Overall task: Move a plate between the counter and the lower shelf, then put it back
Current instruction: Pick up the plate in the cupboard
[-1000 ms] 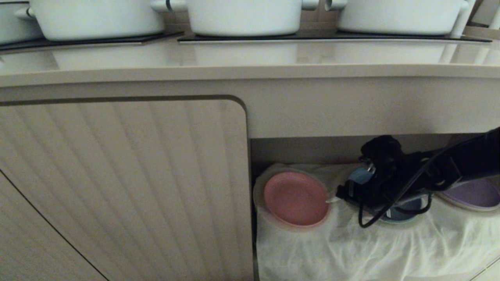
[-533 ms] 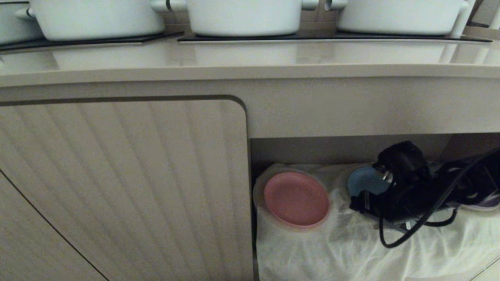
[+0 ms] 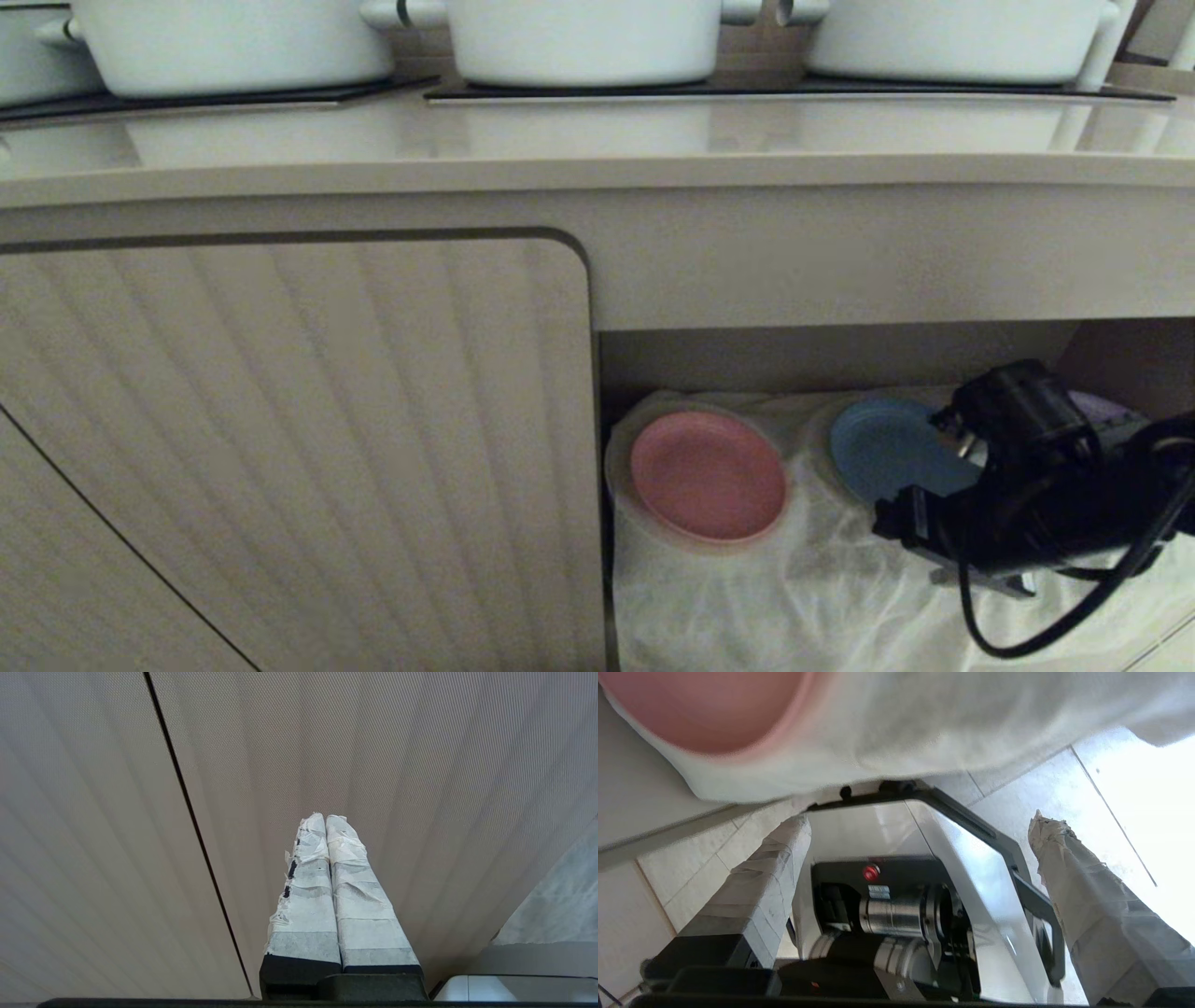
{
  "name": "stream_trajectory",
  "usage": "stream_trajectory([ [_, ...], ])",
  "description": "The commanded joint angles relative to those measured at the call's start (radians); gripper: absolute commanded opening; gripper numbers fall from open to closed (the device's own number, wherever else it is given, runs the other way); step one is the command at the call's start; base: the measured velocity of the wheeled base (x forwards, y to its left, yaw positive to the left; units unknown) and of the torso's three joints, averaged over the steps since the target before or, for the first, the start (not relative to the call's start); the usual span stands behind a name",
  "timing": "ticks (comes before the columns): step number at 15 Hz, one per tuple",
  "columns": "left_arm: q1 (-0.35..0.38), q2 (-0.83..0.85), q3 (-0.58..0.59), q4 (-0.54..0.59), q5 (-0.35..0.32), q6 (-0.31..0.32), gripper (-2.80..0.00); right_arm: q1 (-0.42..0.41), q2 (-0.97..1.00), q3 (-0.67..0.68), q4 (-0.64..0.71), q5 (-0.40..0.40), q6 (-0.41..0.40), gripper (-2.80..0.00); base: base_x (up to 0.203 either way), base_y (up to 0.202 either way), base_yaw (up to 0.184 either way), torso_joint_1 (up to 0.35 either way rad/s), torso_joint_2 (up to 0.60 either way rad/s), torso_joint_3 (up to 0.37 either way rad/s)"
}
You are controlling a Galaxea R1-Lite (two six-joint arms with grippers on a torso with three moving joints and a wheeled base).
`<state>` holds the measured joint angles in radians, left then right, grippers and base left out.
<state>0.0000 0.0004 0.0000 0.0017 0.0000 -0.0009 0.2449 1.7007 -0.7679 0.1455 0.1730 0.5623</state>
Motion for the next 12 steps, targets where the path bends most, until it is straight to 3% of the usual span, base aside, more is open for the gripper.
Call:
stream_trajectory([
  [1,0.0,0.0,0.0,0.0,0.0,-0.001,-2.8,-0.002,-0.046,0.034,0.001,0.001,0.002,0.0,0.0,0.0,0.0,0.0,0.0,0.0],
  [9,0.0,0.0,0.0,0.0,0.0,-0.001,-2.8,-0.029,-0.193,0.173,0.001,0.002,-0.03,0.0,0.0,0.0,0.0,0.0,0.0,0.0],
  [10,0.0,0.0,0.0,0.0,0.0,-0.001,-2.8,-0.03,-0.202,0.182,0.003,0.002,-0.03,-2.8,0.0,0.0,0.0,0.0,0.0,0.0],
  [12,0.0,0.0,0.0,0.0,0.0,-0.001,-2.8,-0.033,-0.218,0.2,0.003,0.002,-0.03,-2.8,0.0,0.0,0.0,0.0,0.0,0.0],
])
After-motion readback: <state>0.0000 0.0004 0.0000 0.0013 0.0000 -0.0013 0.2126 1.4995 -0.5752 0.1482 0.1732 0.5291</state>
